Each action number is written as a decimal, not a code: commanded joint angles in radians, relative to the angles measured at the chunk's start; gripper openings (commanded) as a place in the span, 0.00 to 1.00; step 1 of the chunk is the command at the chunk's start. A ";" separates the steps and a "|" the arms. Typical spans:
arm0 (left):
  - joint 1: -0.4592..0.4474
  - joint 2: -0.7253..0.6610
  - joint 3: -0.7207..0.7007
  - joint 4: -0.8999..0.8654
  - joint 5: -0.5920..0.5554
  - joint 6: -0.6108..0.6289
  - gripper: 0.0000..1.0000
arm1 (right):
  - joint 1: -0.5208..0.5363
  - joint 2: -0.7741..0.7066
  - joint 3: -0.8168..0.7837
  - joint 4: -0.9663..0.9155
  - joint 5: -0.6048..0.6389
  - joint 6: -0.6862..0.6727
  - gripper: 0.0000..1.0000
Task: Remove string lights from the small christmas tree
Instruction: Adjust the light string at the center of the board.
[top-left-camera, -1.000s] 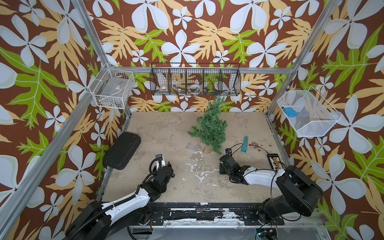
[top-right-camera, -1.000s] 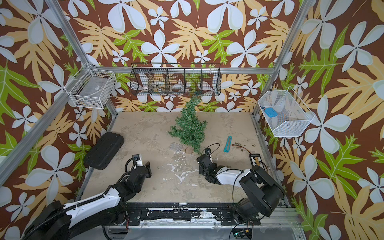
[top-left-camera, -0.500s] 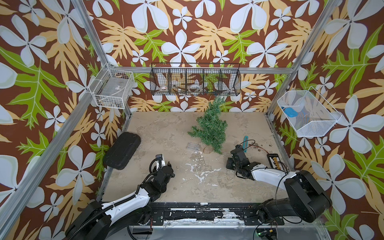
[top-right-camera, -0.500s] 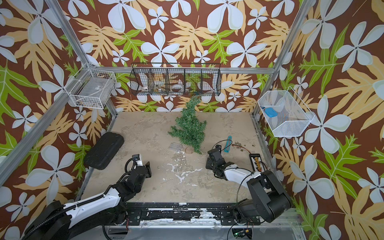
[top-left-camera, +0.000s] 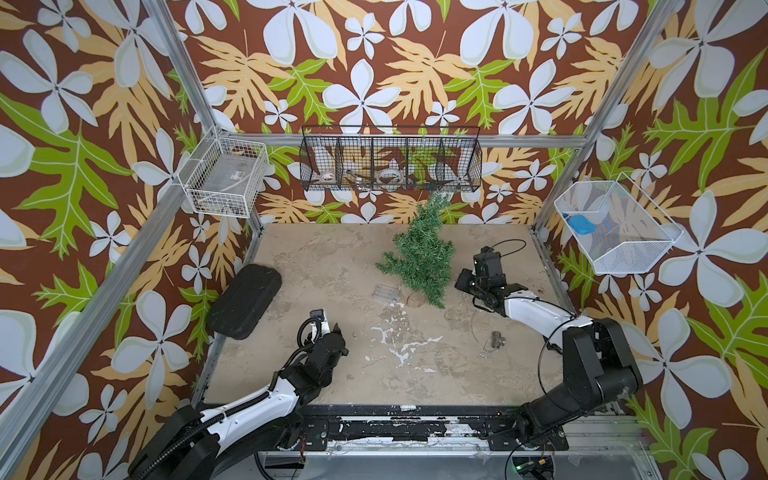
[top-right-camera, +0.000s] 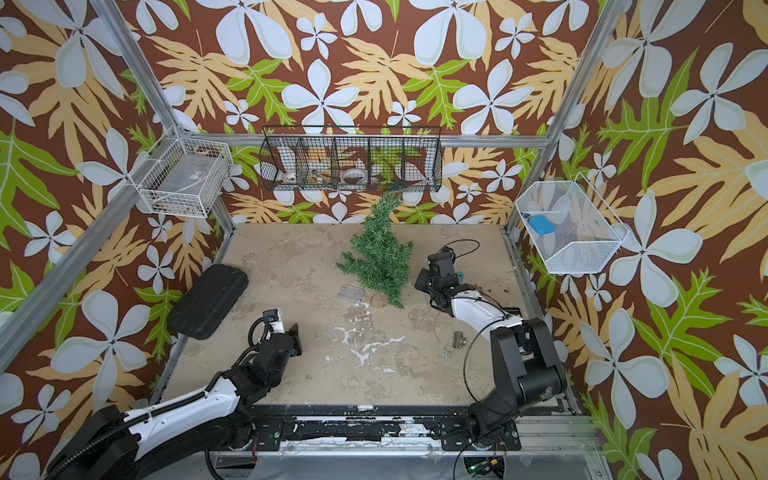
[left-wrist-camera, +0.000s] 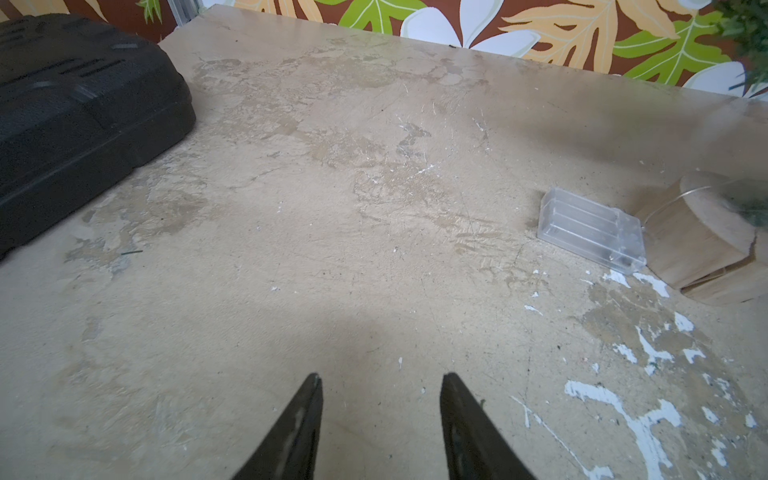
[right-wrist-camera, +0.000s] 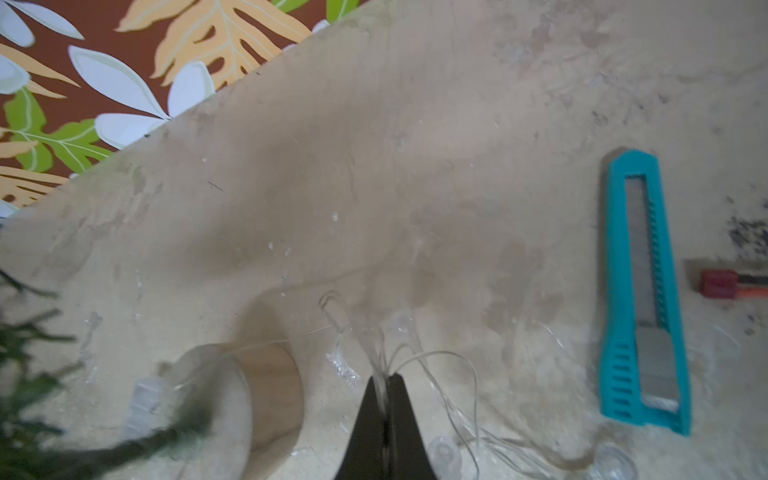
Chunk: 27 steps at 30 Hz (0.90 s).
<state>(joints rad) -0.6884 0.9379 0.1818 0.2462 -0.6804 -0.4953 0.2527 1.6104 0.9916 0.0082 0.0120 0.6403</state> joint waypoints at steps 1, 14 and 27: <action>0.001 -0.007 -0.004 0.022 -0.018 0.001 0.48 | -0.022 0.056 0.093 0.003 -0.049 0.019 0.00; 0.001 -0.028 -0.015 0.028 -0.022 -0.002 0.47 | -0.038 0.436 0.626 -0.041 -0.227 0.078 0.00; 0.001 -0.033 -0.018 0.034 -0.043 -0.002 0.45 | -0.038 0.725 0.912 -0.106 -0.404 0.151 0.00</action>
<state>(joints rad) -0.6884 0.9085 0.1665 0.2520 -0.7025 -0.4953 0.2115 2.3234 1.9308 -0.0826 -0.3523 0.7807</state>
